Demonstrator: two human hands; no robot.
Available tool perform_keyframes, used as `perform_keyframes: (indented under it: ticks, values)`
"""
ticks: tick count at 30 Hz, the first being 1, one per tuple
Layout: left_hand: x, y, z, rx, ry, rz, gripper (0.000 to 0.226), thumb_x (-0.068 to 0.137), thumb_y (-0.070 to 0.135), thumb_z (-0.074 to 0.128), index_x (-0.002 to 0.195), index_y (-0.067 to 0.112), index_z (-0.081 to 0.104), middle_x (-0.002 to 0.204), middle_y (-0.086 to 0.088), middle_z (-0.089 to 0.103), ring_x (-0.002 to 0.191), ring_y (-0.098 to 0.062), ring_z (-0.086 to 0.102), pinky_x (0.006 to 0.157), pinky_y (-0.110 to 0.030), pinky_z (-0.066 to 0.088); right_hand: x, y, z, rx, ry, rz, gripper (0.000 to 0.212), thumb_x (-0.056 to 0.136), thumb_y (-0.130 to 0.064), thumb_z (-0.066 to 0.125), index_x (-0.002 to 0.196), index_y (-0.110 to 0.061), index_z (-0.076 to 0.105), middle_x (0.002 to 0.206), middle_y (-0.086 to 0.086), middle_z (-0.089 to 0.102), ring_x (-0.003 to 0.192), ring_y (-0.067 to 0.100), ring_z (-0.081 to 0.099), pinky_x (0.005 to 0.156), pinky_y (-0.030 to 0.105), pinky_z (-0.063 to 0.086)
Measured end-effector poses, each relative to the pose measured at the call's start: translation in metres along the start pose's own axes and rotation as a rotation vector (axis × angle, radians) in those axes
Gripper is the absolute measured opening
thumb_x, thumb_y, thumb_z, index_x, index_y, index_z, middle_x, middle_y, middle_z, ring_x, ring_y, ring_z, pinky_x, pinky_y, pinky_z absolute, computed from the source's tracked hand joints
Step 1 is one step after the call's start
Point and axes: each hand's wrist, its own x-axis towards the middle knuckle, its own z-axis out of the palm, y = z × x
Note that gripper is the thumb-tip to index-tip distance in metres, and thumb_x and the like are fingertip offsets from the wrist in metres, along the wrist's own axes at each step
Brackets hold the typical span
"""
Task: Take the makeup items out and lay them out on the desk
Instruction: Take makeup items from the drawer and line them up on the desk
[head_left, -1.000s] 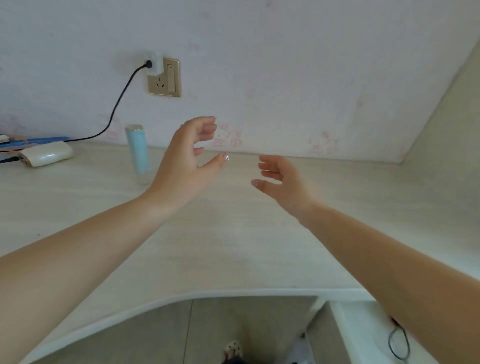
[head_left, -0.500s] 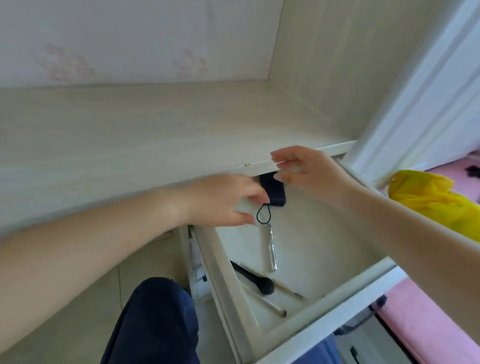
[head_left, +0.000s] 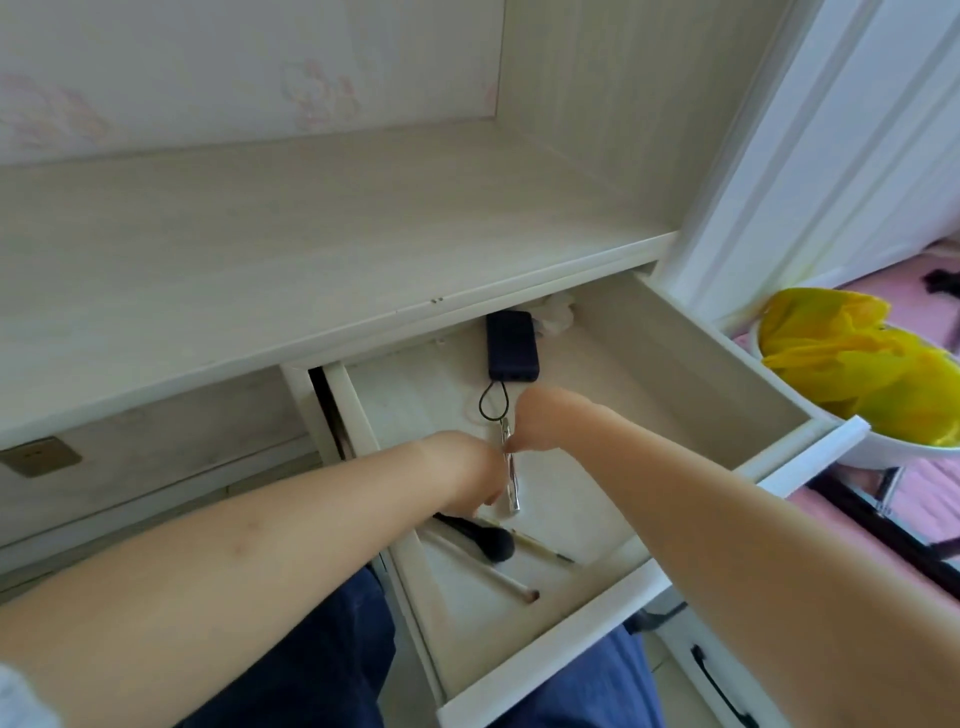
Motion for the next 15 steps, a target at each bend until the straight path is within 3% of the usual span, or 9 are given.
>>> perform_keyframes:
  ticks: [3,10,15]
  values:
    - [0.007,0.006,0.003,0.088,-0.038,0.016,0.032,0.092,0.008,0.05,0.124,0.006,0.053,0.125,-0.009,0.056,0.107,-0.031,0.059,0.088,-0.043,0.05,0.012,-0.001,0.007,0.052,-0.059,0.068,0.043,0.08,-0.045,0.063,0.059,-0.015,0.041,0.062,-0.001,0.047,0.067,0.023,0.051,0.077,0.033,0.049]
    - [0.018,0.011,0.003,0.221,-0.021,0.109,0.03,0.087,-0.003,0.047,0.115,0.009,0.053,0.118,-0.009,0.054,0.094,-0.03,0.058,0.075,-0.041,0.053,0.028,-0.003,0.02,0.082,-0.168,0.145,0.028,0.075,-0.039,0.063,0.064,-0.016,0.05,0.073,0.0,0.057,0.077,0.023,0.063,0.079,0.032,0.052]
    - [0.027,0.014,0.005,0.221,0.006,0.09,0.023,0.088,-0.004,0.047,0.11,-0.001,0.054,0.107,-0.01,0.061,0.092,-0.029,0.062,0.067,-0.037,0.048,0.031,0.005,0.023,0.149,-0.26,0.157,0.019,0.075,-0.028,0.063,0.066,-0.014,0.055,0.077,0.001,0.06,0.089,0.023,0.068,0.084,0.036,0.054]
